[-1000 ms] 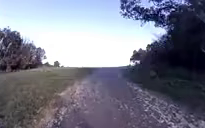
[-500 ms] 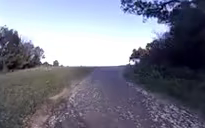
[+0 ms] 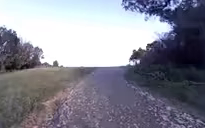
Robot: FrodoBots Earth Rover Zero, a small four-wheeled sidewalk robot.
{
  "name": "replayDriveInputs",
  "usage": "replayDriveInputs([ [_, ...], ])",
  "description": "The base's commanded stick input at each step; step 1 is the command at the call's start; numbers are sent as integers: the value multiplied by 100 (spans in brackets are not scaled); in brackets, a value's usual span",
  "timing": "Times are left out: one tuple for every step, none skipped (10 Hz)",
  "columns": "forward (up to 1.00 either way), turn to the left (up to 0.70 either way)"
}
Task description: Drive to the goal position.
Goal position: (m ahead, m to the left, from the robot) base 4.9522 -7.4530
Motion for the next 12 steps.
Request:
replayDriveInputs([
  [50, 6],
  [50, 0],
  [50, 0],
  [50, 0],
  [50, 0],
  [50, 0],
  [50, 0],
  [50, 0],
  [50, 0],
  [50, 0],
  [50, 0],
  [50, 0],
])
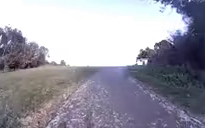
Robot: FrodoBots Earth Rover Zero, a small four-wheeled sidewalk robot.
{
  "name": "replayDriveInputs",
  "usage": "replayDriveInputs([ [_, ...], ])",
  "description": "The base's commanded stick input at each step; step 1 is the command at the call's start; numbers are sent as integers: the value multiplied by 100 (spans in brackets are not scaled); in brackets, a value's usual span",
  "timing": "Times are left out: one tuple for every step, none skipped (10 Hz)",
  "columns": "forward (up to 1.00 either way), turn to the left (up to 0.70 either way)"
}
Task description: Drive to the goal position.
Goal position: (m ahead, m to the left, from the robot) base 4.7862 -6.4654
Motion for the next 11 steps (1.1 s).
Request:
replayDriveInputs([
  [50, 0],
  [50, 0],
  [50, 0],
  [50, 0],
  [50, 0],
  [50, 0],
  [50, 0],
  [50, 0],
  [50, 0],
  [50, 0],
  [50, 0],
])
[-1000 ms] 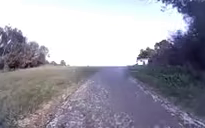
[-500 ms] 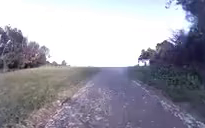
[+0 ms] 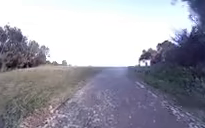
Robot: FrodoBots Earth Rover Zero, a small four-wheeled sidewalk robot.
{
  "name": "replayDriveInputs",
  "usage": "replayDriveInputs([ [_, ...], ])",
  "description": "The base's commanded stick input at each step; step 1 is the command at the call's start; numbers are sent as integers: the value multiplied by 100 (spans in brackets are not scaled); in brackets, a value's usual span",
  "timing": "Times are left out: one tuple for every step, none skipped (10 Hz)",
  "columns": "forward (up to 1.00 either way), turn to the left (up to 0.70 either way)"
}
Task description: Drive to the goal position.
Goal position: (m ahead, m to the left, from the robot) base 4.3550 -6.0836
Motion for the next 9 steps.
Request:
replayDriveInputs([
  [50, 0],
  [50, 0],
  [50, 0],
  [50, 0],
  [50, 0],
  [50, 0],
  [50, 0],
  [50, 0],
  [50, 0],
])
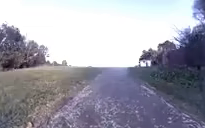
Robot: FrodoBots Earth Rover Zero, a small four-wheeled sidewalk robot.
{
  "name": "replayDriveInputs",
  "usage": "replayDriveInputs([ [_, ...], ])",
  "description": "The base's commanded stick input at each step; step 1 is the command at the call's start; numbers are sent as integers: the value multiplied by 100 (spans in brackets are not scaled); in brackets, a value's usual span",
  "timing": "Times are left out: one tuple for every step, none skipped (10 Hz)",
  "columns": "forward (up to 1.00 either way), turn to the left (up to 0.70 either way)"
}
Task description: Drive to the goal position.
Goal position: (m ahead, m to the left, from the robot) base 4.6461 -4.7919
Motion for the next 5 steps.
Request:
replayDriveInputs([
  [50, 0],
  [50, 0],
  [50, 0],
  [50, 0],
  [50, 0],
])
